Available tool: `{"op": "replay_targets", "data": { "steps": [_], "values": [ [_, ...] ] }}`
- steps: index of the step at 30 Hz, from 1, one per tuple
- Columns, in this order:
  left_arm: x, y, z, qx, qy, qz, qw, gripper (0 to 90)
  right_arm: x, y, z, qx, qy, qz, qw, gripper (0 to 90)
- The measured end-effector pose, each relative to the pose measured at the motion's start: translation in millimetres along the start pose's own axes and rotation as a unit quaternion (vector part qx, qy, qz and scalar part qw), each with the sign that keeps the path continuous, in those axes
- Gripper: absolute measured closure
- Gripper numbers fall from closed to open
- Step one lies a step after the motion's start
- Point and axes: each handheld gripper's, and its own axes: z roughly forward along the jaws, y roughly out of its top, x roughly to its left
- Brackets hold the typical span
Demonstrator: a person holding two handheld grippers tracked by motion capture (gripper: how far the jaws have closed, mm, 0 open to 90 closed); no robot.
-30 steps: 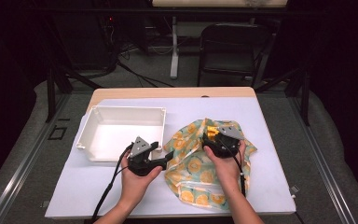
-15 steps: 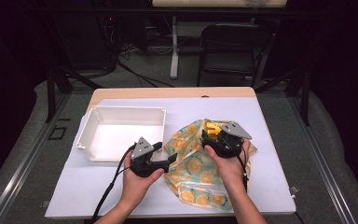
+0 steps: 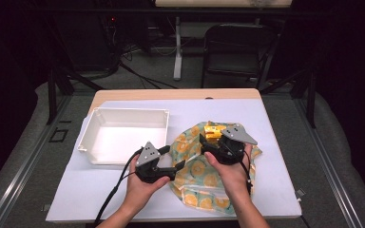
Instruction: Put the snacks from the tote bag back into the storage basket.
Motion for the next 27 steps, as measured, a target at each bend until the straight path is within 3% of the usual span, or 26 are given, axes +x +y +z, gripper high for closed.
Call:
{"op": "replay_targets", "data": {
  "steps": [4,5,6,8,9,17,20,27],
  "values": [
    [-2.6,1.2,-0.4,-0.003,-0.009,0.006,0.9999,23.3,4.9,1.1,-2.9,0.0,0.008,-0.001,1.0,21.2],
    [-4.1,1.3,-0.3,-0.005,0.001,0.008,1.0,23.4,6.6,1.4,-3.8,-0.002,0.01,-0.002,0.9999,21.2],
    [-3.7,1.5,-0.3,-0.007,-0.011,0.009,0.9999,23.4,7.9,1.8,-4.8,-0.002,0.013,-0.002,0.9999,21.2],
    [-5.5,1.7,-0.5,-0.008,-0.006,0.01,0.9999,23.6,12.6,2.9,-7.6,-0.002,0.02,-0.001,0.9998,21.2],
    [-4.9,2.1,-0.9,-0.007,-0.018,0.012,0.9997,23.6,14.1,3.2,-8.4,-0.002,0.023,-0.003,0.9997,21.2],
    [-9.6,2.8,-0.7,-0.014,-0.037,0.023,0.999,24.5,26.5,2.7,-12.2,0.0,0.045,-0.004,0.999,21.3],
    [-10.4,2.9,-0.1,-0.018,-0.055,0.017,0.9982,25.6,34.0,2.3,-13.7,0.003,0.056,-0.011,0.9984,21.3],
    [-13.1,2.1,0.3,-0.016,-0.05,0.021,0.9984,27.3,47.4,-0.1,-15.0,0.007,0.073,-0.016,0.9972,21.2]
  ]
}}
